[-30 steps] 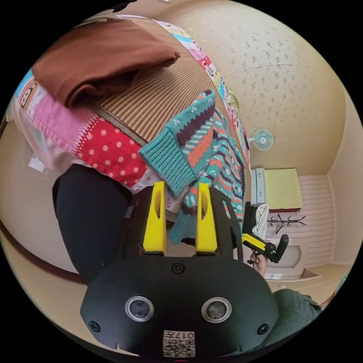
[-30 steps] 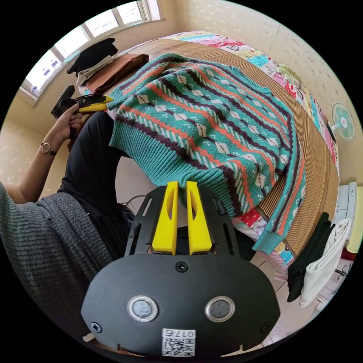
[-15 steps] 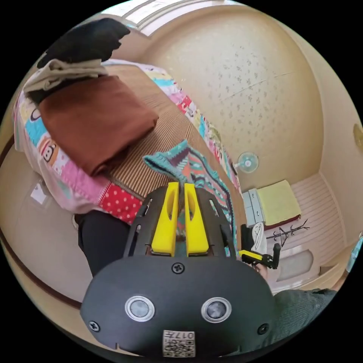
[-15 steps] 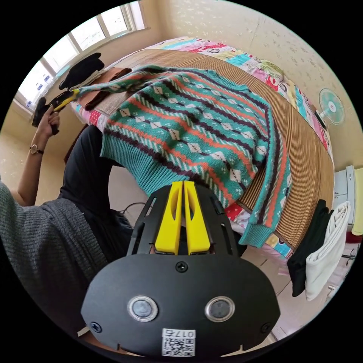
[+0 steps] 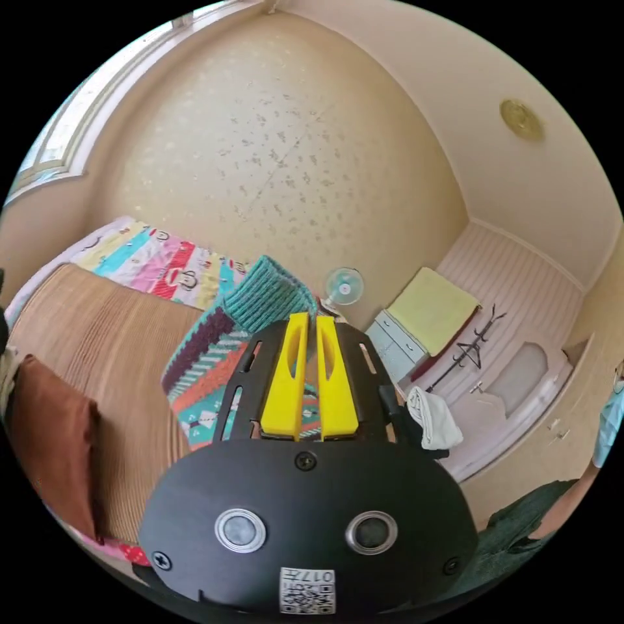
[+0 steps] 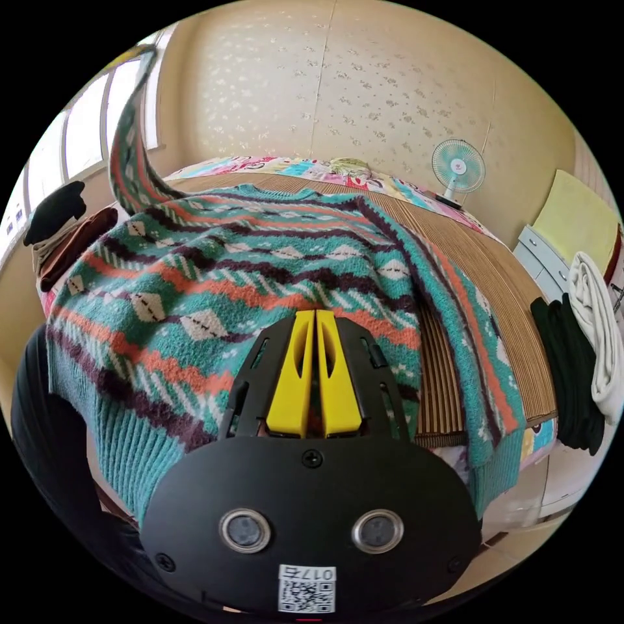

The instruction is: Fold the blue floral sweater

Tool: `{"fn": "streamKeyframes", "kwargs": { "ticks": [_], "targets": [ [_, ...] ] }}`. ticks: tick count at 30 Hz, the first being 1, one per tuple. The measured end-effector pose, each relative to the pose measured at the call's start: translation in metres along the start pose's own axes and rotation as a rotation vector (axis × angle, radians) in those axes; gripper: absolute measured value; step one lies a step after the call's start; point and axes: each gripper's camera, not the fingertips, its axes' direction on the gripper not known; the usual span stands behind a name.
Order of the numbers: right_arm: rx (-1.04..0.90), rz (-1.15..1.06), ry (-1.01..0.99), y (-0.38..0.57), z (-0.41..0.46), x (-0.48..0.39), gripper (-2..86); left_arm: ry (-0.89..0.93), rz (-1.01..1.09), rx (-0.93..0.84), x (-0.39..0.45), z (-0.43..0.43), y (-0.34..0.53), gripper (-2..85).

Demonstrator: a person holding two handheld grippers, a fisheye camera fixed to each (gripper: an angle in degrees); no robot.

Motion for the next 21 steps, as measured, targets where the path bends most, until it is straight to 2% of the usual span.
{"fn": "streamKeyframes", "kwargs": {
  "ticks": [4,7,8,11,13,15,17,19,21],
  "targets": [
    [0.012,0.016,-0.045,-0.003,-0.015,0.008,0.3,0.080,0.119,-0.290,0.076,0.194,-0.002,6.1],
    [0.015,0.040,-0.112,-0.006,-0.025,0.019,0.3,0.152,0.112,-0.323,0.067,0.225,0.049,7.8],
    [0.017,0.053,-0.145,-0.008,-0.028,0.025,0.3,0.136,0.105,-0.327,0.058,0.222,0.061,7.8],
    [0.021,0.078,-0.208,-0.011,-0.036,0.035,0.3,-0.063,-0.008,-0.381,-0.013,0.183,0.131,8.9],
    [0.023,0.082,-0.219,-0.014,-0.040,0.035,0.3,-0.259,-0.151,-0.396,-0.090,0.119,0.190,10.6],
    [0.024,0.080,-0.218,-0.018,-0.045,0.033,0.3,-0.377,-0.314,-0.398,-0.149,0.062,0.235,11.0],
    [0.024,0.077,-0.208,-0.024,-0.051,0.029,0.3,-0.412,-0.459,-0.375,-0.198,0.010,0.276,11.5],
    [0.023,0.075,-0.202,-0.028,-0.055,0.026,0.3,-0.371,-0.615,-0.380,-0.245,-0.028,0.327,11.9],
    [0.021,0.073,-0.196,-0.033,-0.059,0.024,0.3,-0.325,-0.652,-0.400,-0.257,-0.032,0.356,10.6]
  ]
}}
